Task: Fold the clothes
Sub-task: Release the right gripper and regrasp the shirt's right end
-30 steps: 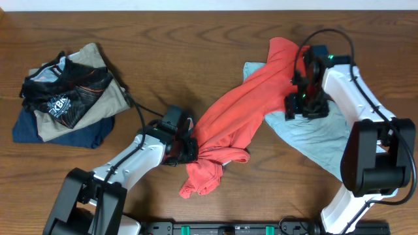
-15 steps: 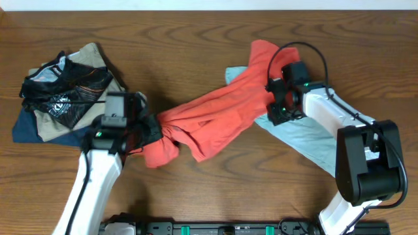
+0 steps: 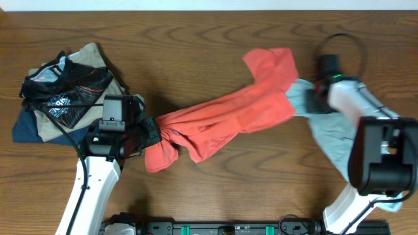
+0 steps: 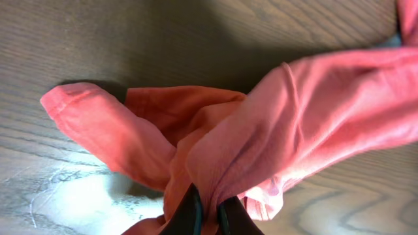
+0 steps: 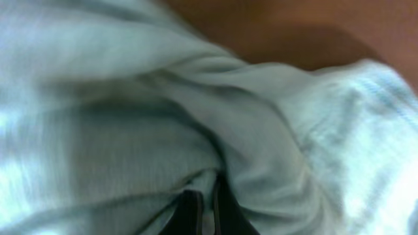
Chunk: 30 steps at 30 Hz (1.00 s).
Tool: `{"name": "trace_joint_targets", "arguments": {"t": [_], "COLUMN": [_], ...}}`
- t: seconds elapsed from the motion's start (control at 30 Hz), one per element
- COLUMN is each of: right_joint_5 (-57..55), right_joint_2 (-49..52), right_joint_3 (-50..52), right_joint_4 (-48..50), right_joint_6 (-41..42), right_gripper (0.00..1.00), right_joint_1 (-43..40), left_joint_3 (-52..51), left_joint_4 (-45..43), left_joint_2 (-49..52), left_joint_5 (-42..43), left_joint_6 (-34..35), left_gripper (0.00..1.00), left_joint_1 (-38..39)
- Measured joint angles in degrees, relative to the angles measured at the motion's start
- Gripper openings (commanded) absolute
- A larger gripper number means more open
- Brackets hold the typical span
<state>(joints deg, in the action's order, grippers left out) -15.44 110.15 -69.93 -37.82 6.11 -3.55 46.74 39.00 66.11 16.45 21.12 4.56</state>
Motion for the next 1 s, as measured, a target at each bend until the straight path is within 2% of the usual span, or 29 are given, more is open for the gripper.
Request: {"name": "trace_joint_targets", "arguments": {"t": [0.1,0.23,0.33,0.4,0.53,0.6,0.67,0.8,1.0], "right_joint_5": [-2.21,-0.68,3.41,7.17,15.63,19.10,22.51,25.33,23.89], "right_joint_2": [0.42,0.42,0.42,0.42,0.42,0.42,0.42,0.42,0.42], "right_joint_3": [-7.58,-17.07,-20.55,-21.22,-21.24,-21.24,-21.18,-19.06,-10.05], "right_joint_4": [-5.99,-8.24,-9.40,-9.92,-13.03,-14.19,-15.34,-15.28,-13.03], "right_joint_6": [4.50,9.14,10.67,10.86,10.08,8.28,4.59,-2.23,-4.02], "right_gripper": [0.02,0.35,0.47,0.51,0.49,0.45,0.36,0.05,0.03], "right_joint_1": [-6.97,-13.97,-17.31,-18.03,-17.22,-16.02,-13.75,-8.02,-3.85], "left_joint_3": [0.00,0.00,0.00,0.00,0.00,0.00,0.00,0.00,0.00], "left_joint_4": [0.55,0.72,0.74,0.74,0.74,0.76,0.76,0.76,0.81], "left_joint_2": [0.22,0.24,0.26,0.28,0.28,0.28,0.28,0.28,0.33], "left_joint_5": [-1.27,-2.19,-2.69,-2.93,-3.10,-3.13,-3.13,-3.13,-3.13], "left_joint_6": [-0.07,-0.13,-0.15,-0.15,-0.15,-0.15,-0.15,-0.15,-0.15], "left_gripper": [0.06,0.06,0.06,0.06,0.06,0.06,0.07,0.06,0.06], "left_joint_1": [0.00,-0.02,0.00,-0.02,-0.02,0.00,-0.02,-0.02,-0.02]}}
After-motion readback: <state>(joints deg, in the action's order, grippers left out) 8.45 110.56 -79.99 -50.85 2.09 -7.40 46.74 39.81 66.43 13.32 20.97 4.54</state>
